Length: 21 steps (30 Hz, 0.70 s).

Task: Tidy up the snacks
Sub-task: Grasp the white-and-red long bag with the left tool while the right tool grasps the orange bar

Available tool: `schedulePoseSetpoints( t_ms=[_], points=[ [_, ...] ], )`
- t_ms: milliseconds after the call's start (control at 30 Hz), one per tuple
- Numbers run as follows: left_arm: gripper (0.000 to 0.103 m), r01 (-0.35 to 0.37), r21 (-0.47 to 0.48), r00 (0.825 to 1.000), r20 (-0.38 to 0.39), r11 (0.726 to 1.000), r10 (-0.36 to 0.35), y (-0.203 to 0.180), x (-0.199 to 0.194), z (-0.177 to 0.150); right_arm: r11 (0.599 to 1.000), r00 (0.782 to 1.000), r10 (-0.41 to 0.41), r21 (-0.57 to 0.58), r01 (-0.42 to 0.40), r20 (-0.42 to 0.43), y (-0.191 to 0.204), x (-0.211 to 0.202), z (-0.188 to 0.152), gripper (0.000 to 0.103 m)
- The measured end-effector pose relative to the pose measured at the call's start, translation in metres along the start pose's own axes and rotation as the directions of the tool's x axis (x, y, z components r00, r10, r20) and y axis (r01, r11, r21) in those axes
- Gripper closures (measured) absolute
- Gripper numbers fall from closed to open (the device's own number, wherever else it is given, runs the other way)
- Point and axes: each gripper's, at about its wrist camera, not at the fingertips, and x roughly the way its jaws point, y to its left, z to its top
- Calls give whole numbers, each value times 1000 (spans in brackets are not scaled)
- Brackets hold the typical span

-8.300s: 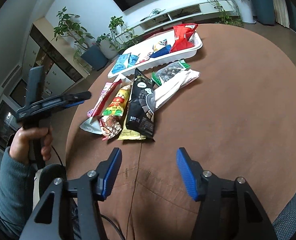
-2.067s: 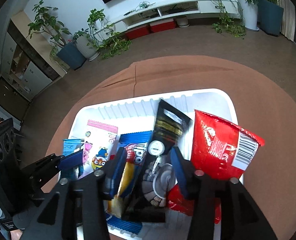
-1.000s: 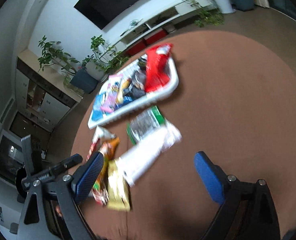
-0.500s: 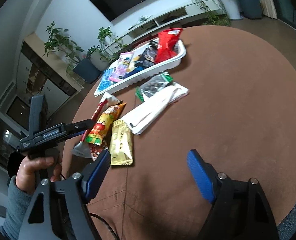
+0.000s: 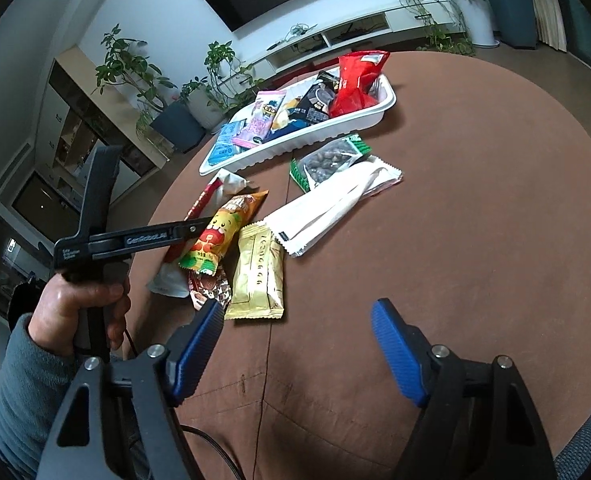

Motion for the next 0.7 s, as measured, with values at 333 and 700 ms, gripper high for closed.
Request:
schedulePoseSetpoints(
  t_ms=[333, 700],
  points=[
    [78, -39, 81, 999, 39, 996, 36, -17, 1, 4, 1000, 1000, -11, -28, 11, -7, 5, 2, -2, 25],
    [90, 44, 0, 995, 92, 999, -44, -9, -7, -15, 999, 1000, -12, -48, 12, -16, 13, 6, 1, 30]
  ],
)
